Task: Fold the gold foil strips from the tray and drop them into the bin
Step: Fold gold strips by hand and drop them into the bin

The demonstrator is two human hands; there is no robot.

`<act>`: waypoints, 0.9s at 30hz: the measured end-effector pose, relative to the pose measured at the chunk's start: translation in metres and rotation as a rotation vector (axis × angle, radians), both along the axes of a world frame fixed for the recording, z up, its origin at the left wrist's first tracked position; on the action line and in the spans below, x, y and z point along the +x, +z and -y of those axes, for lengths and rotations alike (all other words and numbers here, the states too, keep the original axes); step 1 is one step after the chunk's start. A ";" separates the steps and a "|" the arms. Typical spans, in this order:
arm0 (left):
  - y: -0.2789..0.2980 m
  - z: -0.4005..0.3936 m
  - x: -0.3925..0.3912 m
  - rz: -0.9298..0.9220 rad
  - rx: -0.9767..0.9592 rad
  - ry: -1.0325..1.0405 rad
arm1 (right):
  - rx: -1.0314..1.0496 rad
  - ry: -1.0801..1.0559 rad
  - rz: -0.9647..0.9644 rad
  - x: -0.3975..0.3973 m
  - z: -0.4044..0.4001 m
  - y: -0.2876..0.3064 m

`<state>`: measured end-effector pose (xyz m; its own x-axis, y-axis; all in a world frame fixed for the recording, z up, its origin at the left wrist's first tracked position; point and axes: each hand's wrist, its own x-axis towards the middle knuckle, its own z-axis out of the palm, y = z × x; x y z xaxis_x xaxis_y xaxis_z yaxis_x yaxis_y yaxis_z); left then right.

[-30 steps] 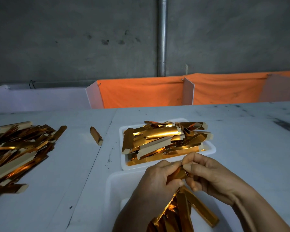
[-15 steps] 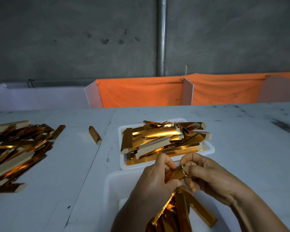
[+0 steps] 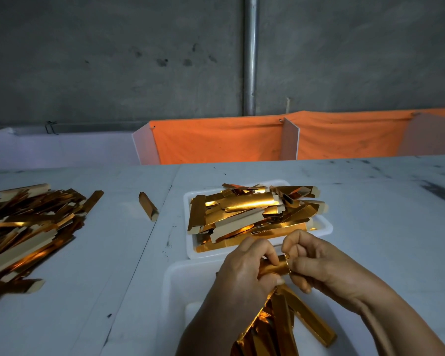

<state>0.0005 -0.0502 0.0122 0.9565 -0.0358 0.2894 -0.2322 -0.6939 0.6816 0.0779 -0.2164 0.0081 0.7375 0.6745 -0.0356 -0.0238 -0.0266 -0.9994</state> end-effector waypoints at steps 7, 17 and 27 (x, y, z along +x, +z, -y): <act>-0.003 -0.001 0.002 -0.037 0.035 -0.018 | -0.122 0.007 0.084 -0.003 -0.002 0.002; -0.005 0.004 0.004 -0.073 0.070 0.034 | -0.201 0.006 0.122 -0.005 -0.003 0.005; -0.002 -0.001 0.002 -0.057 0.024 0.027 | -0.155 -0.009 0.132 -0.007 -0.001 0.005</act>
<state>0.0026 -0.0493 0.0098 0.9722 -0.0161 0.2335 -0.1742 -0.7159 0.6761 0.0711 -0.2151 0.0131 0.7483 0.6622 -0.0405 0.1067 -0.1804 -0.9778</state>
